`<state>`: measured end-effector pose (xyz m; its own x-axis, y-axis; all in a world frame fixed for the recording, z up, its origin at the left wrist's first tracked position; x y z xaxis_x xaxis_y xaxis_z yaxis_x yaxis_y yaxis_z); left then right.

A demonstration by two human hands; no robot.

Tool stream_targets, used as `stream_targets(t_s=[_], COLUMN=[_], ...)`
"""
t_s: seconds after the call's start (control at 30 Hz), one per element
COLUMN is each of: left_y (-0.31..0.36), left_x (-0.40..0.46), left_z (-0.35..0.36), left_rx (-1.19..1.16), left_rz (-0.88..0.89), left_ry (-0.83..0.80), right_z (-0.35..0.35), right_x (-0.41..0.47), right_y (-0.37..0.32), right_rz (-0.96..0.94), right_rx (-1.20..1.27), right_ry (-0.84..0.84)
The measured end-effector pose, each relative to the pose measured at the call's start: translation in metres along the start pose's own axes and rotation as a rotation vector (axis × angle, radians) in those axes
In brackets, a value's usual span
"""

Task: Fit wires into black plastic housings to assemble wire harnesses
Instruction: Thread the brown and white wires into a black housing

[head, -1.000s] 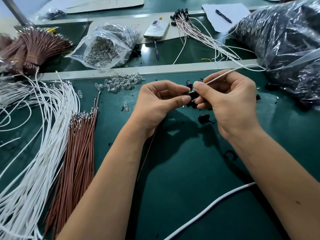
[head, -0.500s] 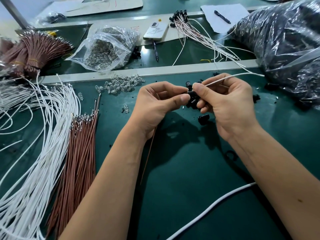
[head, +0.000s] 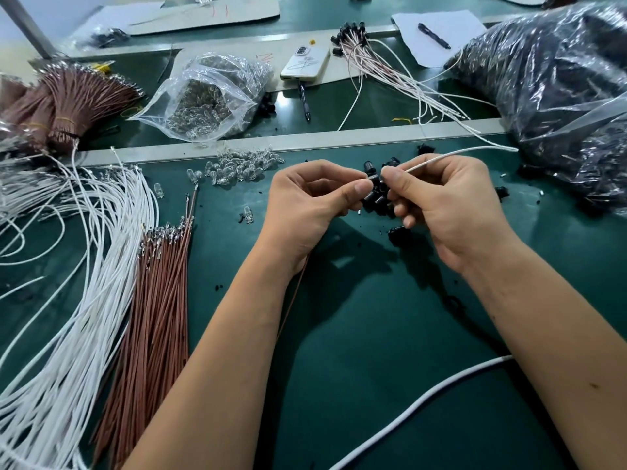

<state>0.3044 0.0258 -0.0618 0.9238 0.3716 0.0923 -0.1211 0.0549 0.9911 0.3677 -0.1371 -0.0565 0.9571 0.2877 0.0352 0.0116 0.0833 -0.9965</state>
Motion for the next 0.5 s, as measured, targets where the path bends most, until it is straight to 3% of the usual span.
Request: stream_targets(t_s=[0.33,0.5], left_y=[0.001,0.001], left_x=[-0.003,-0.005], left_z=[0.007,0.011], left_rx=[0.019,0.063], left_rz=[-0.022,-0.026], left_ry=[-0.027,-0.06], right_z=[0.001,0.001], right_x=[0.002,0.0], right_y=[-0.003,-0.009], right_rz=[-0.01,-0.166], right_rx=[0.073,-0.143], right_ry=[-0.014,-0.009])
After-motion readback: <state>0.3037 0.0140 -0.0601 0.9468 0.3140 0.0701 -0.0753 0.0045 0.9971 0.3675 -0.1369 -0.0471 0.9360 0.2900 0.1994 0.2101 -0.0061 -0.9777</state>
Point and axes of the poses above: each hand's wrist, its own x-axis towards the middle knuckle, its own z-axis out of the palm, y = z × x, the point moved 10 cm from there along x, towards the middle knuckle, and after that the axes turned 3 degrees about y, right-handed, at the moved point
